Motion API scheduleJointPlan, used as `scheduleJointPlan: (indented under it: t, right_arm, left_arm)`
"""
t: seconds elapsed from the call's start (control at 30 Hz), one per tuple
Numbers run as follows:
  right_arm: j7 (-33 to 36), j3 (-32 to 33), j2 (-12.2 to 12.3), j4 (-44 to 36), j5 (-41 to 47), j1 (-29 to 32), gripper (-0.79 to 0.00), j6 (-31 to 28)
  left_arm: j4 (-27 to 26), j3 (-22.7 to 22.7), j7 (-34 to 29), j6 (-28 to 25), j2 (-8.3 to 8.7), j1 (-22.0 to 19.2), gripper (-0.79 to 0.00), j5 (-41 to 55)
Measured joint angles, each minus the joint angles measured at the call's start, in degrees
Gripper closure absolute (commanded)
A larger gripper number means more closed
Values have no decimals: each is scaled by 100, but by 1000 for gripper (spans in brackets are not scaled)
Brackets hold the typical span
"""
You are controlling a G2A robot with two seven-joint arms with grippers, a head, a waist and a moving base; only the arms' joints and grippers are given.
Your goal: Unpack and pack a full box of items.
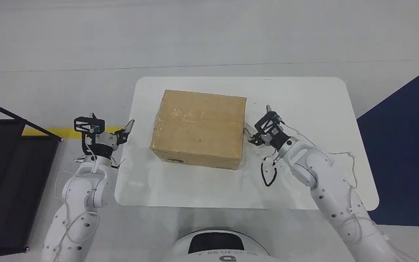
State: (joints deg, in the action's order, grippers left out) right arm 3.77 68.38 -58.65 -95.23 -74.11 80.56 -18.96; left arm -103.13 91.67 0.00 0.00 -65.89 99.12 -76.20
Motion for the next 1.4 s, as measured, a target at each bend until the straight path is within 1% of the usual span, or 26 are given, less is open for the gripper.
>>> scheduleJointPlan:
  t: [0.43,0.57,0.73,0.8,1.07,1.13,1.3,1.4]
  right_arm:
    - [-231,251,36,-340,211,263,-785,-676]
    - [-344,284,48,-393,337,307,-785,-1076]
    - [-398,322,72,-331,632,255,-785,-1819]
    - [-353,328,85,-243,819,191,-785,-2228]
    - [164,171,109,220,1851,-220,-785,-3636]
    - [282,85,118,257,2027,-305,-785,-3880]
    - [607,-288,214,82,2423,-451,-785,-3904]
    - [634,-173,276,95,2426,-483,-785,-3867]
  left_arm:
    - [0,0,0,0,0,0,-785,0]
    - [0,0,0,0,0,0,-785,0]
    - [0,0,0,0,0,0,-785,0]
    - [0,0,0,0,0,0,-785,0]
    - [0,0,0,0,0,0,-785,0]
    - [0,0,0,0,0,0,-785,0]
    - [0,0,0,0,0,0,-785,0]
    - [0,0,0,0,0,0,-785,0]
